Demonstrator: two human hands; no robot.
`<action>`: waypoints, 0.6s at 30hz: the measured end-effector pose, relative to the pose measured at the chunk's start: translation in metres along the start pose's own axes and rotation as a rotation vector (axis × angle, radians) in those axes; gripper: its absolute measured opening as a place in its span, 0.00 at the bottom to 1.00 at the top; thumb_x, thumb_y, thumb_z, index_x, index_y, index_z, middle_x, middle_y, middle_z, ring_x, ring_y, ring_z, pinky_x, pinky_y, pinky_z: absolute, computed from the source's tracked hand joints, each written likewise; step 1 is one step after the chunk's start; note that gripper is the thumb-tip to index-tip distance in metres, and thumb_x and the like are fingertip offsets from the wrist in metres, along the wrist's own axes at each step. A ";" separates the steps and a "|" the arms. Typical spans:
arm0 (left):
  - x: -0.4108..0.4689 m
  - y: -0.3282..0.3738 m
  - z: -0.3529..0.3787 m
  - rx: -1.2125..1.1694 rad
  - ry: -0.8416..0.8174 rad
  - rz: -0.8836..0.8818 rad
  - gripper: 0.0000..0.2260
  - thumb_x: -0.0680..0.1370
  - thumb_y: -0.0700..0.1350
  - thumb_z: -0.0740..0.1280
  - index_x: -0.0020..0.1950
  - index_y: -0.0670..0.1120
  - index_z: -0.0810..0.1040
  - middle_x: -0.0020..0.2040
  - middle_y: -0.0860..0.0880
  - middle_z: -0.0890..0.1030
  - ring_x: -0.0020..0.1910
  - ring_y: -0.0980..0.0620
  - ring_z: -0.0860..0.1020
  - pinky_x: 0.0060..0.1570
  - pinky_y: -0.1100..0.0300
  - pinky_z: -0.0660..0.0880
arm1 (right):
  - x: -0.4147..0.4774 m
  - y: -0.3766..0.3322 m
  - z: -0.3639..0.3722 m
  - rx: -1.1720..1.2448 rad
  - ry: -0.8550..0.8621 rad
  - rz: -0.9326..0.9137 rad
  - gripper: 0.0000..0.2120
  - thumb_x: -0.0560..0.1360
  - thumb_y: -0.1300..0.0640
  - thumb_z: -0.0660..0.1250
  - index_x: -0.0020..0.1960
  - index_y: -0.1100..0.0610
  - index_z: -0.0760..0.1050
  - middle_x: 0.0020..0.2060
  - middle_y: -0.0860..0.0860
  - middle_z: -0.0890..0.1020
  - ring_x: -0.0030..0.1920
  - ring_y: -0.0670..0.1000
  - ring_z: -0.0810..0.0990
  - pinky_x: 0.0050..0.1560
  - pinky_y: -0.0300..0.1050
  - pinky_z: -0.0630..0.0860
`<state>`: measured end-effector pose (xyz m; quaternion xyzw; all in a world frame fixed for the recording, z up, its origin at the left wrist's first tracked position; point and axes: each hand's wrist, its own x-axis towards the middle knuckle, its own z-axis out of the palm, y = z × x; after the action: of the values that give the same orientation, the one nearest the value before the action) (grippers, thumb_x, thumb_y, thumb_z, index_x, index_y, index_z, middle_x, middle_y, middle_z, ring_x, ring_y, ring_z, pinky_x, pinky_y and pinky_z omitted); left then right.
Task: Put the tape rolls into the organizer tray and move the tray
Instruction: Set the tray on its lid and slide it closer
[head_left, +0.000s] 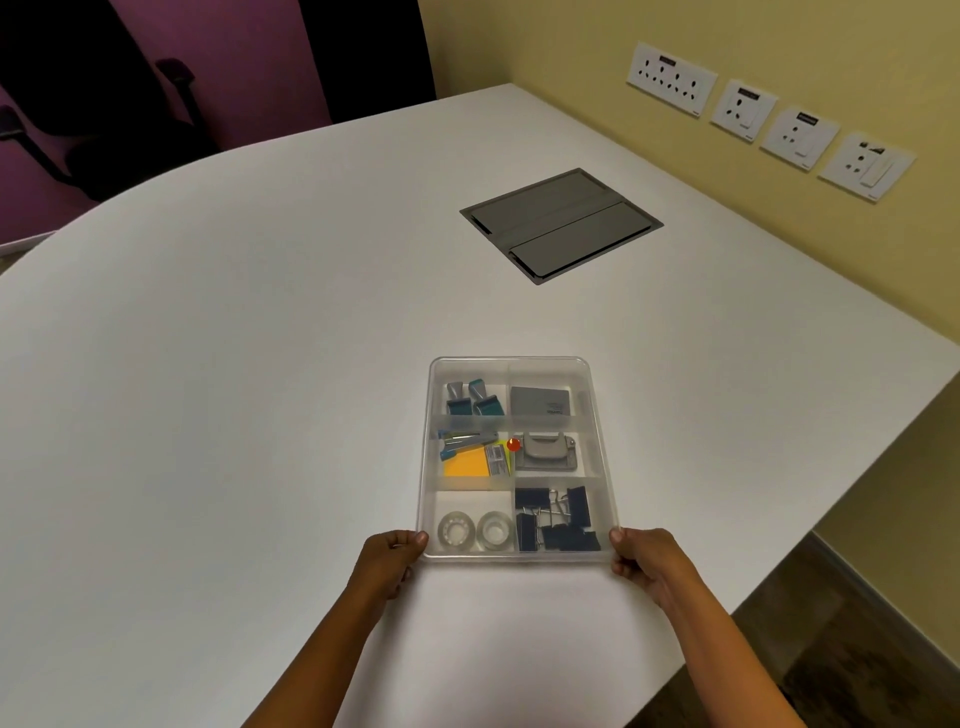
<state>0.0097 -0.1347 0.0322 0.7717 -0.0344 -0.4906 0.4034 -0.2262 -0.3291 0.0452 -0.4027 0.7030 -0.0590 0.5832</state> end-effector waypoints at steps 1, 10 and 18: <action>0.000 0.001 0.000 0.020 -0.024 -0.014 0.07 0.78 0.44 0.66 0.42 0.43 0.77 0.31 0.47 0.70 0.28 0.53 0.66 0.24 0.65 0.60 | 0.000 0.000 0.000 0.001 -0.007 0.005 0.11 0.77 0.66 0.64 0.36 0.63 0.74 0.31 0.58 0.75 0.30 0.52 0.74 0.35 0.44 0.75; 0.005 0.008 -0.002 0.123 -0.099 -0.067 0.08 0.79 0.45 0.63 0.43 0.43 0.73 0.31 0.49 0.66 0.28 0.53 0.62 0.29 0.63 0.56 | 0.000 -0.001 0.000 -0.044 -0.022 0.007 0.10 0.78 0.66 0.63 0.38 0.65 0.74 0.31 0.58 0.74 0.30 0.52 0.73 0.35 0.43 0.74; 0.012 0.015 0.005 0.326 0.138 0.120 0.10 0.74 0.52 0.70 0.42 0.47 0.74 0.42 0.48 0.79 0.46 0.45 0.79 0.47 0.55 0.73 | 0.005 -0.011 -0.004 -0.182 0.003 -0.116 0.05 0.74 0.68 0.68 0.41 0.69 0.77 0.39 0.62 0.77 0.38 0.58 0.75 0.53 0.56 0.79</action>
<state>0.0172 -0.1535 0.0324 0.8551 -0.1320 -0.3995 0.3028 -0.2243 -0.3409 0.0485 -0.4940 0.6818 -0.0293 0.5387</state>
